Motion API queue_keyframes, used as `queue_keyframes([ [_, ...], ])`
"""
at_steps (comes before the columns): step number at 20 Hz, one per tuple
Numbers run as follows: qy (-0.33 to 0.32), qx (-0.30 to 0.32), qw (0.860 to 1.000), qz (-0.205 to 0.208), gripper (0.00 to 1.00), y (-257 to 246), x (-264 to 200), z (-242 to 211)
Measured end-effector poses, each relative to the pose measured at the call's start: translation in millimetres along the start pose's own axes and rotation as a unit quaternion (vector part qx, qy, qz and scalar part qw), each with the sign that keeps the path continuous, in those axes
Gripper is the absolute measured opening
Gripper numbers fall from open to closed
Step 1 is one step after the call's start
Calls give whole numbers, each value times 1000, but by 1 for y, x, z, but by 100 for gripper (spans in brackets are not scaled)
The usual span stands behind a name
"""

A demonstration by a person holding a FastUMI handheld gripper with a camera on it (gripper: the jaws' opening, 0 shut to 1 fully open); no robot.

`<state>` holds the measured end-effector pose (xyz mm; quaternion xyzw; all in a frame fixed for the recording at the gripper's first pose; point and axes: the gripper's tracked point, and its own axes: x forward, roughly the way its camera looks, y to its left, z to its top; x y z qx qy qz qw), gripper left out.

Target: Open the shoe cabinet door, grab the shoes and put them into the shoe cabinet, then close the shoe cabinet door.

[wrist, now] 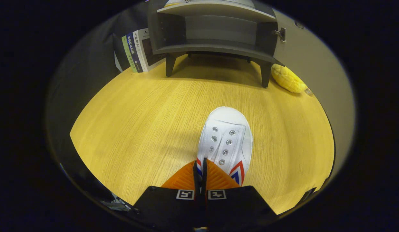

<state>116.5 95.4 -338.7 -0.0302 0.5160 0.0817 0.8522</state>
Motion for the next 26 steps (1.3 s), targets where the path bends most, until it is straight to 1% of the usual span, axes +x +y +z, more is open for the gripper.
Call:
queue_keyframes([
  [2,-14,23,1000,13,1,0,-4,3],
  [3,-24,41,999,20,1,0,-8,8],
  [8,-53,91,993,55,1,-2,-32,33],
  [15,-114,121,982,89,1,6,-67,104],
  [19,-166,105,976,96,1,6,-99,156],
  [26,-246,95,959,107,1,9,-144,250],
])
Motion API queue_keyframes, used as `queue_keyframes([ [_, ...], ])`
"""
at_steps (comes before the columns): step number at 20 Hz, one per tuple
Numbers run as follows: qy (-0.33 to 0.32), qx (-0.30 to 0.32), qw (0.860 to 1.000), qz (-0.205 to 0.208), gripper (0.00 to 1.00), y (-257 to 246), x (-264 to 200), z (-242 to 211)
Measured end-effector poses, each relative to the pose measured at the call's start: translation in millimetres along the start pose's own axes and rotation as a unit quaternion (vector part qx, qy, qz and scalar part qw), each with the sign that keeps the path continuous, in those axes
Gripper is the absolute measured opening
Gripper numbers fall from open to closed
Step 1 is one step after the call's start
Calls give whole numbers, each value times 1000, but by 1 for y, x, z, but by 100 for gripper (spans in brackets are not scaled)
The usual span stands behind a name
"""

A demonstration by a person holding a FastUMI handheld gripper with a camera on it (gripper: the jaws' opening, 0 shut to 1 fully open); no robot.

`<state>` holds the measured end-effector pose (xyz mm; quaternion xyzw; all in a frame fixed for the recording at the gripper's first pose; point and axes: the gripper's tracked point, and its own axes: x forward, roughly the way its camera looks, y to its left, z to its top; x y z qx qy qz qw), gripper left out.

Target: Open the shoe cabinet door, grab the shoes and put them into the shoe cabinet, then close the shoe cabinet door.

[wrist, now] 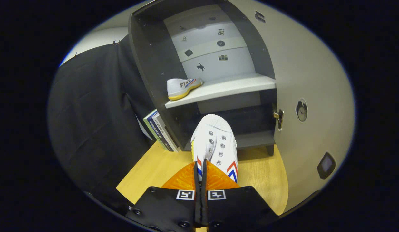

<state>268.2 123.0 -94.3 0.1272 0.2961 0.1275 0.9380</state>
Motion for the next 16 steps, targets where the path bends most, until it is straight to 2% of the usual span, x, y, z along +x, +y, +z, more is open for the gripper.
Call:
queue_keyframes([
  [8,-81,-7,997,-7,1,5,28,113],
  [16,-133,-16,990,-50,1,-15,83,212],
])
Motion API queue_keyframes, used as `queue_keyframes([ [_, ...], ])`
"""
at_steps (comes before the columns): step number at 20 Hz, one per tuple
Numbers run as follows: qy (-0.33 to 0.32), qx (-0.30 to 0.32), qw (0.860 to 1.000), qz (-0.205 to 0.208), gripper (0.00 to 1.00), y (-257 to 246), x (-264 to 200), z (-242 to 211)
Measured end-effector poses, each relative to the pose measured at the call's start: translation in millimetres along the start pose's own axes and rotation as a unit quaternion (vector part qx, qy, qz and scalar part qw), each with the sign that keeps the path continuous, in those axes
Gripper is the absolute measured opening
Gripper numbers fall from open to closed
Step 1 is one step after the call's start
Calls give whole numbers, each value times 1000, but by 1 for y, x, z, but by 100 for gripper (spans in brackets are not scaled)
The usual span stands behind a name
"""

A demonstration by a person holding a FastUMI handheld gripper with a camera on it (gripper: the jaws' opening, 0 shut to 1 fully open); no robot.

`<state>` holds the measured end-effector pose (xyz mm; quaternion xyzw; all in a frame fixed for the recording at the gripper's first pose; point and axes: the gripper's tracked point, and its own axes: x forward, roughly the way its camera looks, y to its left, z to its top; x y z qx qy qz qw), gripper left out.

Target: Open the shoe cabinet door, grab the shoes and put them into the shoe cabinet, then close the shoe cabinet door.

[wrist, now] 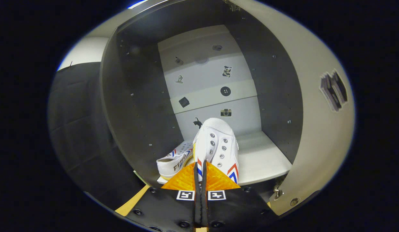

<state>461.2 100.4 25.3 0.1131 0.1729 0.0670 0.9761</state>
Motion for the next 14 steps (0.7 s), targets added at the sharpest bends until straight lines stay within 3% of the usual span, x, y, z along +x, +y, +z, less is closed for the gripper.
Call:
queue_keyframes([
  [5,4,-28,999,-32,1,-10,59,14],
  [14,43,-45,996,-62,2,-15,123,-15],
])
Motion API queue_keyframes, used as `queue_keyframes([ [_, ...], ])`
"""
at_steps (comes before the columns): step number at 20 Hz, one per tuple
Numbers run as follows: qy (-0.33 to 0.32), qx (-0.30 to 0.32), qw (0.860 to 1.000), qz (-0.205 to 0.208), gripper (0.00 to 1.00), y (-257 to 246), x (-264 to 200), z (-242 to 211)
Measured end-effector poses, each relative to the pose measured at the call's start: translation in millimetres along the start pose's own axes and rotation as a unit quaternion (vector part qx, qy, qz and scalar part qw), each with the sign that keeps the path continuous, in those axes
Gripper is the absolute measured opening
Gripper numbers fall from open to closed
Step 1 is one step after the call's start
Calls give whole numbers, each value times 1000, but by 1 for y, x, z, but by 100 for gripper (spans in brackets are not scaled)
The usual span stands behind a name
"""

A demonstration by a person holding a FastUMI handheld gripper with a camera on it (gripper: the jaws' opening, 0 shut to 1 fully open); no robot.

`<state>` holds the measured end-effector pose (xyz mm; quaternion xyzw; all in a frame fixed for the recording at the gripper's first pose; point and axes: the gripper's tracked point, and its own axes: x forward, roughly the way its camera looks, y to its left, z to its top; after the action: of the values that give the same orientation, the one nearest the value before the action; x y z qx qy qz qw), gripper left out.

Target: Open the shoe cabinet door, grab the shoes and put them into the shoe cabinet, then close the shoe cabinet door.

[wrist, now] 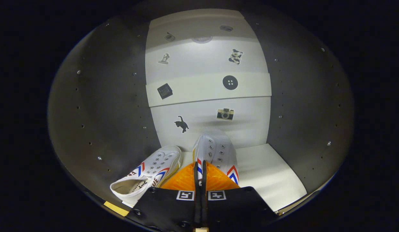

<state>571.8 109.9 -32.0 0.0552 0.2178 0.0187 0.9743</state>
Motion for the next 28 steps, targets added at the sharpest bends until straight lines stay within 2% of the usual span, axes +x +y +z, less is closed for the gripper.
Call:
queue_keyframes([
  [2,-1,-4,1000,9,3,6,-1,-1],
  [5,-35,-40,999,7,51,14,-26,18],
  [8,-77,-66,995,-2,99,22,-71,34],
  [12,-110,-82,990,12,99,33,-152,35],
  [17,-121,-78,989,36,99,33,-247,12],
  [28,-129,-85,987,38,100,-3,-382,-37],
])
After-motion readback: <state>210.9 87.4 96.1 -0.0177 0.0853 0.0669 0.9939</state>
